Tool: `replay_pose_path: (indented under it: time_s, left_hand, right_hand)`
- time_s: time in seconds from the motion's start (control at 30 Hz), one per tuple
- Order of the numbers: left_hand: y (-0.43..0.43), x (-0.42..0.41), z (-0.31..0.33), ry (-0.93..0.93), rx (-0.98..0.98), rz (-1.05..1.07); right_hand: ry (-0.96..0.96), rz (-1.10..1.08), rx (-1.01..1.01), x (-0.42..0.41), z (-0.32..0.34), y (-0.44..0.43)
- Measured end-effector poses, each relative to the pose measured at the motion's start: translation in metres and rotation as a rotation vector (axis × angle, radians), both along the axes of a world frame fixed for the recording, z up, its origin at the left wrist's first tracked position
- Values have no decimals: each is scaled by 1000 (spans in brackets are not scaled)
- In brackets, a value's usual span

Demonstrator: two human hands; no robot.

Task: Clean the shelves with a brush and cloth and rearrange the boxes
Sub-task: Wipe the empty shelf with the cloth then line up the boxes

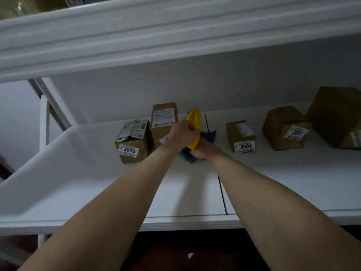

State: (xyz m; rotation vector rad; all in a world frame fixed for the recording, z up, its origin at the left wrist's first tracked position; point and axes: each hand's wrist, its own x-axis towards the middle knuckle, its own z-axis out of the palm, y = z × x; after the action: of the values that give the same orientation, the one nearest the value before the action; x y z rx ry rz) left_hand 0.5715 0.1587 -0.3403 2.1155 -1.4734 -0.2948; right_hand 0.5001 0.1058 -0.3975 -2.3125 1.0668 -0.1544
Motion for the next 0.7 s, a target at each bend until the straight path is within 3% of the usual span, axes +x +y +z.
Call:
replay_pose_path:
  time_s: [0.17, 0.3, 0.43, 0.7]
  left_hand:
    - [10, 1, 6, 6, 10, -4]
    - [32, -7, 12, -35, 39, -11]
    - [60, -21, 24, -84, 138, 18]
    - [90, -63, 37, -114, 169, -25]
  right_hand:
    - [177, 60, -48, -11, 12, 24]
    - [397, 236, -90, -10, 29, 78]
    - [354, 373, -19, -10, 30, 134]
    - [274, 40, 73, -111, 31, 107]
